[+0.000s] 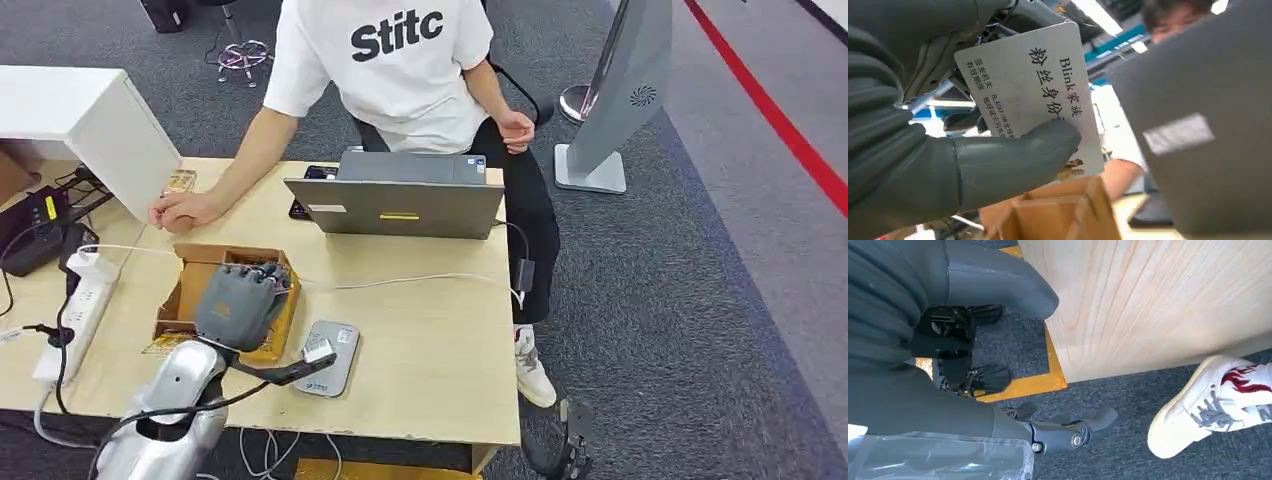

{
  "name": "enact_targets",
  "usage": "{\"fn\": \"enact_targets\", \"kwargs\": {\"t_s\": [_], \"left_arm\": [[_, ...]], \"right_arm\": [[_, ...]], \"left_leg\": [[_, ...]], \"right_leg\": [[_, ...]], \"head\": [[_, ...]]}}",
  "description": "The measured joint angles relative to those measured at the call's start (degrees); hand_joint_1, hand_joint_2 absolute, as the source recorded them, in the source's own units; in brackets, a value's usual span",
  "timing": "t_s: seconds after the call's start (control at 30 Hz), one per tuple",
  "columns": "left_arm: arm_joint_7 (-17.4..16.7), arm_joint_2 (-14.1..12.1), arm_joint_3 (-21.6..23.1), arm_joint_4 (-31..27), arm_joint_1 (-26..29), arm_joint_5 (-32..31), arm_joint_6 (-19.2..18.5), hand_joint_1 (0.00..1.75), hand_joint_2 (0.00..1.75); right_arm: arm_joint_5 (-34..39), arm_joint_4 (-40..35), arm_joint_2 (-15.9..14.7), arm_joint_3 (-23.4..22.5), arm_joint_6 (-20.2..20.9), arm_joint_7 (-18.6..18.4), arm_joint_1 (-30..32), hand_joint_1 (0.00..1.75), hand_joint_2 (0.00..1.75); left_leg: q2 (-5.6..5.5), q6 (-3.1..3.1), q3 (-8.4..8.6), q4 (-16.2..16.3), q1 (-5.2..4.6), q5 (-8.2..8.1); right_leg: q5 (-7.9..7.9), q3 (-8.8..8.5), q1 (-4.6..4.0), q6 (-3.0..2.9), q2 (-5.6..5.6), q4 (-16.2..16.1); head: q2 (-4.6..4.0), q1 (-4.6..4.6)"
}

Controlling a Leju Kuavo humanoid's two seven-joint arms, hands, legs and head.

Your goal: Pass the card to the sensor for recognition and then transmit it.

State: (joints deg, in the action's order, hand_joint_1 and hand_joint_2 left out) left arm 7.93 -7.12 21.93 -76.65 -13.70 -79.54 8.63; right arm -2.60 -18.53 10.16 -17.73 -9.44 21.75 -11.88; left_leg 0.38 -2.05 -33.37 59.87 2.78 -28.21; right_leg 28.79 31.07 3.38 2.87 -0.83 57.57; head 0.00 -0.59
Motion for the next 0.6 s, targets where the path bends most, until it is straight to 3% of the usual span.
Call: {"fn": "enact_targets", "kwargs": {"t_s": [0.23,0.6], "left_arm": [[0.5,0.6,6.5,4.5,0.9,0.2,0.1,1.75,1.75],[0.6,0.9,10.7,10.6,0.7,1.0,-2.5,1.75,1.75]], "right_arm": [[0.0,0.0,0.0,1.0,0.0,-0.1,0.0,0.00,1.75],[0.1,0.0,0.0,1.4,0.0,-0.2,-0.2,0.00,1.75]], "left_leg": [[0.00,0.00,-0.02,0.0,0.00,0.00],[-0.01,0.00,-0.02,0.0,0.00,0.01]], "right_leg": [[0.00,0.00,0.00,0.00,0.00,0.0],[0.00,0.01,0.00,0.00,-0.01,0.0]], "head": [[0.00,0.00],[0.00,0.00]]}}
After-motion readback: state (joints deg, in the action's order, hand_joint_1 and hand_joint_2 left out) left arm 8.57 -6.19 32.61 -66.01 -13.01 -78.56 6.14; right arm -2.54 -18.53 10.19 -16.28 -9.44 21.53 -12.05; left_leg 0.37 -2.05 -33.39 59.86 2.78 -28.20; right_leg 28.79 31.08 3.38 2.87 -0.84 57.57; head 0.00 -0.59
